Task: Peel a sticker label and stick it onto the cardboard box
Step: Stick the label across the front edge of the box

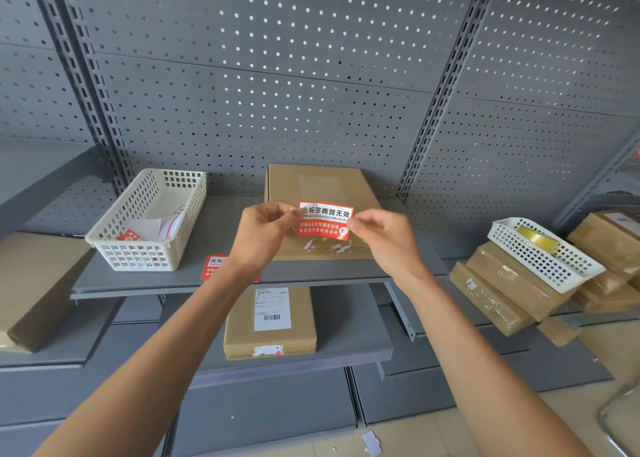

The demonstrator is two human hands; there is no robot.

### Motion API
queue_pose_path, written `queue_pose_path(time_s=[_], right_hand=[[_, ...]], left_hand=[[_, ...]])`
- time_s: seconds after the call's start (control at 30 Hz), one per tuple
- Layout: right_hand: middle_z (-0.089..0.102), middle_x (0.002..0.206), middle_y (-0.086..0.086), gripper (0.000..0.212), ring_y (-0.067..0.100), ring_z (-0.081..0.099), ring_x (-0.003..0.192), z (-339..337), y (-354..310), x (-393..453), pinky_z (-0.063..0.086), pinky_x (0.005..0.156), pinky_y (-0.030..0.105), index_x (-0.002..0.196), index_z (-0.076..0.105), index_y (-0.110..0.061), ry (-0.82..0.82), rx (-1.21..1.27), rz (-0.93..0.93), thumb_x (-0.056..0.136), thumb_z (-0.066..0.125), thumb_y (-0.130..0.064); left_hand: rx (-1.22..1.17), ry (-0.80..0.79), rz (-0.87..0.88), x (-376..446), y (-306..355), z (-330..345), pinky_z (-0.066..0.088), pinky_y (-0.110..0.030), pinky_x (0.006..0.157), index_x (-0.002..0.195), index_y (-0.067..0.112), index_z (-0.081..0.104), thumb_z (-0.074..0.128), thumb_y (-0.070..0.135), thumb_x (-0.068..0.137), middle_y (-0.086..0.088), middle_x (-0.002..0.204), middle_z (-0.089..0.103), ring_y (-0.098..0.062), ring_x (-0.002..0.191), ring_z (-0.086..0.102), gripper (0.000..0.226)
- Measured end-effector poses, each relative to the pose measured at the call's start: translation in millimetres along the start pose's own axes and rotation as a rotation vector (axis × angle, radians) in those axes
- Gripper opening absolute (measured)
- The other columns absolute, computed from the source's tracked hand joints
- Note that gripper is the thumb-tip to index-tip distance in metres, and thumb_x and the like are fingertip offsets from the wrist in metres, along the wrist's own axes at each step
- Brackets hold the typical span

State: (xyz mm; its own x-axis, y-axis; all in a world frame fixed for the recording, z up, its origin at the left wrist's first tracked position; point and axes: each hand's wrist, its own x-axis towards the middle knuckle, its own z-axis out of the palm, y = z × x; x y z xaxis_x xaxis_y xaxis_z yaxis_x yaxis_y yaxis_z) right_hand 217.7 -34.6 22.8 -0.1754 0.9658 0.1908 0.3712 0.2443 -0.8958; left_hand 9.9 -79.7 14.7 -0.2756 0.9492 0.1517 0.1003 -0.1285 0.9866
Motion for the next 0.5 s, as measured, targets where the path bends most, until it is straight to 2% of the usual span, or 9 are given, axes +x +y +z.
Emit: queue_pose_path(time_s=[0.07, 0.13, 0.2, 0.23, 0.27, 0.33, 0.43, 0.5], right_hand=[[0.077, 0.095, -0.006, 0.011, -0.011, 0.066, 0.077, 0.3, 5.4, -1.1, 0.050, 0.071, 0.008, 0.094, 0.077, -0.011, 0.020, -0.057, -0.011, 0.094, 0.069, -0.020], [0.073, 0.113, -0.005, 0.010, -0.007, 0.065, 0.099, 2.8, 15.3, -1.2, 0.050, 0.092, 0.018, 0.087, 0.077, -0.014, 0.042, -0.091, -0.030, 0.093, 0.070, -0.018], [0.060, 0.139, 0.000, 0.010, 0.008, 0.054, 0.130, 7.4, 26.2, -2.4, 0.040, 0.111, 0.033, 0.081, 0.075, -0.020, 0.049, -0.124, -0.054, 0.091, 0.071, -0.017], [0.052, 0.149, 0.003, 0.011, 0.012, 0.044, 0.141, 10.0, 30.9, -3.9, 0.033, 0.115, 0.034, 0.081, 0.075, -0.022, 0.049, -0.136, -0.060, 0.090, 0.071, -0.017], [0.045, 0.156, 0.004, 0.011, 0.014, 0.035, 0.148, 12.5, 35.4, -5.7, 0.028, 0.116, 0.032, 0.081, 0.074, -0.022, 0.054, -0.144, -0.066, 0.090, 0.072, -0.018], [0.032, 0.164, 0.005, 0.010, 0.015, 0.020, 0.155, 16.1, 42.9, -9.9, 0.020, 0.114, 0.027, 0.081, 0.073, -0.020, 0.078, -0.161, -0.082, 0.091, 0.072, -0.018], [0.016, 0.170, 0.005, 0.009, 0.023, 0.001, 0.159, 20.2, 50.5, -14.8, 0.012, 0.116, 0.028, 0.086, 0.073, -0.014, 0.094, -0.155, -0.066, 0.094, 0.070, -0.018], [0.009, 0.171, 0.006, 0.009, 0.025, -0.003, 0.159, 21.9, 54.9, -16.4, 0.012, 0.119, 0.030, 0.087, 0.074, -0.015, 0.107, -0.123, -0.054, 0.094, 0.069, -0.017]], left_hand=[[0.027, -0.017, 0.006, -1.6, -3.3, 1.1, 0.044, -0.010, 0.061, 0.084, 0.003, 0.072, 0.067, 0.018, 0.097, 0.012, 0.062, 0.071, 0.002, 0.056, 0.061, 0.020], [0.142, -0.012, 0.053, -4.5, -11.4, 2.0, 0.049, -0.018, 0.070, 0.081, 0.014, 0.073, 0.069, 0.023, 0.096, 0.009, 0.076, 0.075, 0.000, 0.069, 0.066, 0.018], [0.354, 0.083, 0.154, -9.3, -23.5, 4.6, 0.046, -0.025, 0.087, 0.080, 0.024, 0.075, 0.071, 0.027, 0.093, 0.007, 0.105, 0.072, -0.004, 0.097, 0.062, 0.014], [0.443, 0.137, 0.183, -12.4, -28.3, 6.9, 0.039, -0.030, 0.096, 0.082, 0.026, 0.076, 0.072, 0.029, 0.092, 0.005, 0.122, 0.065, -0.010, 0.115, 0.054, 0.011], [0.496, 0.178, 0.184, -15.3, -32.4, 9.4, 0.031, -0.035, 0.101, 0.085, 0.026, 0.077, 0.073, 0.031, 0.091, 0.002, 0.136, 0.056, -0.017, 0.129, 0.043, 0.009], [0.502, 0.227, 0.153, -20.6, -41.2, 15.2, 0.024, -0.043, 0.105, 0.087, 0.027, 0.078, 0.074, 0.031, 0.091, -0.002, 0.154, 0.042, -0.025, 0.144, 0.026, 0.007], [0.427, 0.277, 0.115, -26.4, -54.4, 23.1, 0.021, -0.052, 0.113, 0.087, 0.028, 0.078, 0.074, 0.029, 0.091, -0.006, 0.163, 0.030, -0.027, 0.150, 0.016, 0.005], [0.393, 0.296, 0.093, -28.6, -60.7, 27.7, 0.020, -0.054, 0.115, 0.087, 0.028, 0.077, 0.074, 0.030, 0.091, -0.008, 0.165, 0.026, -0.027, 0.151, 0.014, 0.006]])
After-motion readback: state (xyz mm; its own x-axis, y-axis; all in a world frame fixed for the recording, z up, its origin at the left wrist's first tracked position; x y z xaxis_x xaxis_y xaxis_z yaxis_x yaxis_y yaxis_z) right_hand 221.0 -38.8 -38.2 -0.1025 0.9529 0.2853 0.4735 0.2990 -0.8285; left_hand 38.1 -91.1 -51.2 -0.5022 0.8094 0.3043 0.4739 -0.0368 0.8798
